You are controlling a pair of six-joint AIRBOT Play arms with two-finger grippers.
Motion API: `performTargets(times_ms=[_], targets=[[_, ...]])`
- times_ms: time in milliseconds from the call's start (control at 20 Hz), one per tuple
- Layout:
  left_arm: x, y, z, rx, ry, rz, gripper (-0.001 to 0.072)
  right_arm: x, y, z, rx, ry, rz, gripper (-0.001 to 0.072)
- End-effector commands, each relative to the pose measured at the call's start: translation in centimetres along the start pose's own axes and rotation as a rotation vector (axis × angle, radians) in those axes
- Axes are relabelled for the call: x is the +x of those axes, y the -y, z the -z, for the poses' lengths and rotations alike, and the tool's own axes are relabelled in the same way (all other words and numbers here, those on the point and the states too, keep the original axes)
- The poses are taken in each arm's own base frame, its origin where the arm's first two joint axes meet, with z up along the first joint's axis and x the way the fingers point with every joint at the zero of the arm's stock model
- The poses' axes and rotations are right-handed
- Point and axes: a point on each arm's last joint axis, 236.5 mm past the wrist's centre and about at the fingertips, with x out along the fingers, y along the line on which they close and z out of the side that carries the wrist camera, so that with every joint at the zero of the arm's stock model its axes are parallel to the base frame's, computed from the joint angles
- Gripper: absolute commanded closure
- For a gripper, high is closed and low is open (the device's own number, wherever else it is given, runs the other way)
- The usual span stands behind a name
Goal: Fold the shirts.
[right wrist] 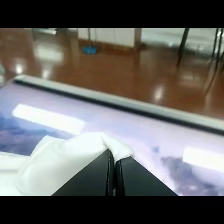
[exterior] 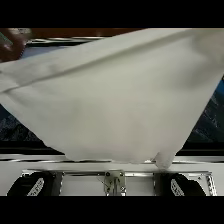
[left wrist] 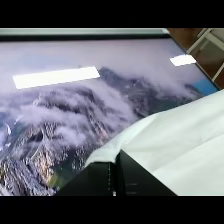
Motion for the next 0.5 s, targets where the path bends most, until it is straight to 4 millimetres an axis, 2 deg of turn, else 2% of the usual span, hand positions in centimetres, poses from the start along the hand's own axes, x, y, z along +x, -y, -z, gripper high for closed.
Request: performTargets(times_ms=[0, 100, 200, 250, 350, 450], targets=[[3.5, -5.7, 6.5, -0.087, -0.191, -0.124, 0.0669, 7.5, 1.6, 7.8, 0.162, -0.291, -0.109, 0.0661], [5.0, -9.4, 10.8, -0.138, -0.301, -0.219, 0.0669, 13.2, 2.3, 13.6, 0.239, -0.449, -0.164, 0.0661], [6.8, -12.6, 14.1, -0.190, -0.362, -0.290, 0.0669, 19.3, 1.9, 20.2, 0.293, -0.594, -0.209, 0.0661], [8.2, -13.8, 15.0, -0.214, -0.365, -0.302, 0.0669, 22.4, 1.8, 23.5, 0.310, -0.643, -0.212, 0.0660], [11.2, -15.8, 15.8, -0.262, -0.357, -0.307, 0.0669, 27.8, 2.2, 28.4, 0.351, -0.671, -0.190, 0.0660], [14.5, -17.6, 16.1, -0.326, -0.335, -0.299, 0.0669, 31.3, 3.2, 31.9, 0.420, -0.670, -0.142, 0.0660]])
